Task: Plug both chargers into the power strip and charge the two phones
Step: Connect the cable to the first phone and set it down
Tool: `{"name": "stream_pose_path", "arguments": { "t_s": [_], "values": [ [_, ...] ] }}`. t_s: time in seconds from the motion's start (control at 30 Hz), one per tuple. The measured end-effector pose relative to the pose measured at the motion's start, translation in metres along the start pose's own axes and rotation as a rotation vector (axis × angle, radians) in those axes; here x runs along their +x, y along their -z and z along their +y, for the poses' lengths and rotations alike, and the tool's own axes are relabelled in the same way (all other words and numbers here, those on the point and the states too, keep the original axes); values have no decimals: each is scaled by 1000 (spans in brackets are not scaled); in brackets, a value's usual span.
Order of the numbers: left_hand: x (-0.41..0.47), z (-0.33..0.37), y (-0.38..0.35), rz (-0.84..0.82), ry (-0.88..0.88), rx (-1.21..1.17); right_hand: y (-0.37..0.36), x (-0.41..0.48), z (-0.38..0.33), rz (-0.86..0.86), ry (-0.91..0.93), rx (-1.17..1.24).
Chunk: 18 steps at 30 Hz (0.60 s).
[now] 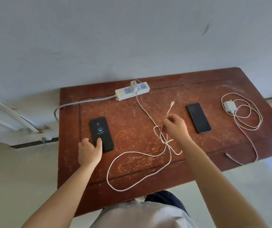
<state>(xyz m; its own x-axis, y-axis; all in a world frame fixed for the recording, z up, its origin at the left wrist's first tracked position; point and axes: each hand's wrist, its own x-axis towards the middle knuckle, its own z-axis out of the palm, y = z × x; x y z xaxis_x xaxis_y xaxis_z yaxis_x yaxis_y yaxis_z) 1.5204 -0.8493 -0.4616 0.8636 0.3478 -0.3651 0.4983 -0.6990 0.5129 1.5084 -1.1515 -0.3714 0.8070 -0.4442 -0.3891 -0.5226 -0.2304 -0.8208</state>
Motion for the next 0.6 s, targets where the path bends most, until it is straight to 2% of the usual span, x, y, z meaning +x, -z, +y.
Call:
{"name": "stream_pose_path", "arguments": {
  "t_s": [0.1,0.2,0.33,0.47,0.53,0.6],
  "values": [
    [16,21,-5,23,8,64,36,-3,-56,44,128,416],
    [27,39,-12,3,51,189,51,-24,-89,-8,225,657],
    [28,48,-25,5,84,227,33,-48,-77,-40,195,618],
    [21,43,-27,-66,155,190,-1,-65,-39,-95,16,516],
    [14,36,-24,-120,189,97,-12,-67,-26,-141,-79,518],
    [7,32,-16,-189,228,-124,-15,-64,-21,-161,-127,518]
  ]
}}
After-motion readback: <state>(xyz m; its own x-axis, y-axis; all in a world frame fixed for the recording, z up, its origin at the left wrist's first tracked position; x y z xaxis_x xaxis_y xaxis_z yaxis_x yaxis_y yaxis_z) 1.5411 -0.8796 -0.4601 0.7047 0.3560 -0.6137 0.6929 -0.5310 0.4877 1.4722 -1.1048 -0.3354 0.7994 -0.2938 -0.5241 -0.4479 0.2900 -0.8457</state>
